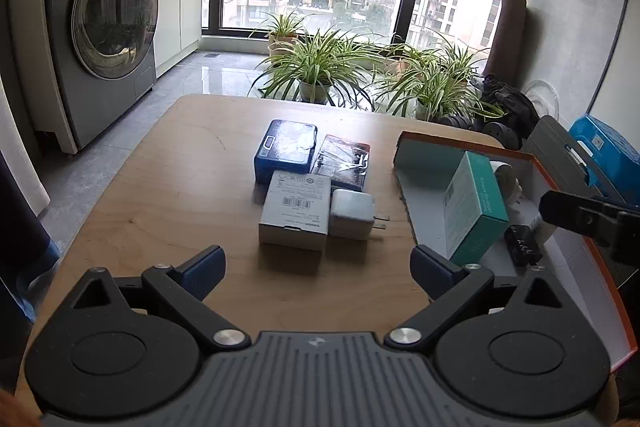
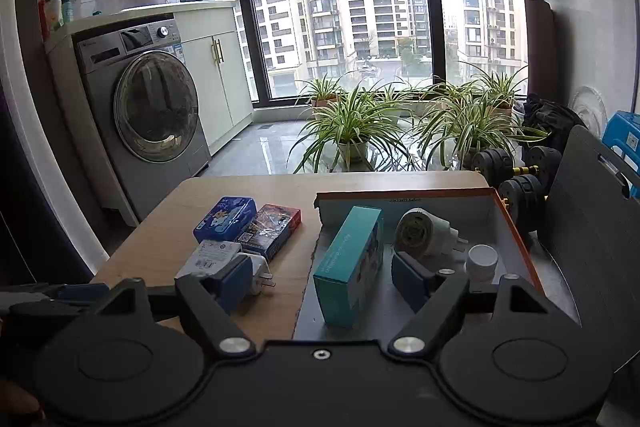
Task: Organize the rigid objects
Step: 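Grasp the white barcode box with the left gripper while the right gripper grasps the white cube charger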
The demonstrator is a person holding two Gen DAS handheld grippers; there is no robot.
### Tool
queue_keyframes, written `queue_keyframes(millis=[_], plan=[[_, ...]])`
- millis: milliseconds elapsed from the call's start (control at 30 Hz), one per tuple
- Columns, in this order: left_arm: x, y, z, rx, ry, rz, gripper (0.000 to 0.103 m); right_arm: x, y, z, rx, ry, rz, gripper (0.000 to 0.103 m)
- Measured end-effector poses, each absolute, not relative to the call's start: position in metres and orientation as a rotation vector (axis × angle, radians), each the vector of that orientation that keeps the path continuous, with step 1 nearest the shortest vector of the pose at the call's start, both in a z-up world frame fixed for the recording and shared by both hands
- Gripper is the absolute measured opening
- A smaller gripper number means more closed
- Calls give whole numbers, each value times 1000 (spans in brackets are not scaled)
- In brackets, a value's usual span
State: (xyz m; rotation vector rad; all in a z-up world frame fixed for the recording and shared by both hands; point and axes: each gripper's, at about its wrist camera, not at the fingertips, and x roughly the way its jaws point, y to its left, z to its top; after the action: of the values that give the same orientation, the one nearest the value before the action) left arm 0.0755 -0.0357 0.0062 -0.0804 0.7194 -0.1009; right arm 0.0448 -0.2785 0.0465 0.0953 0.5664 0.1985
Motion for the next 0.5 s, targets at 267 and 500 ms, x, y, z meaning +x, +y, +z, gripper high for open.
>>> queue_keyframes(millis=[267,500], plan=[[113,-18,-21,-47,767,-71,102,49,-277,39,112,581,219,90],[146,-21,-44,-16,797,-92,102,58,-275,36,118,589,225,90]])
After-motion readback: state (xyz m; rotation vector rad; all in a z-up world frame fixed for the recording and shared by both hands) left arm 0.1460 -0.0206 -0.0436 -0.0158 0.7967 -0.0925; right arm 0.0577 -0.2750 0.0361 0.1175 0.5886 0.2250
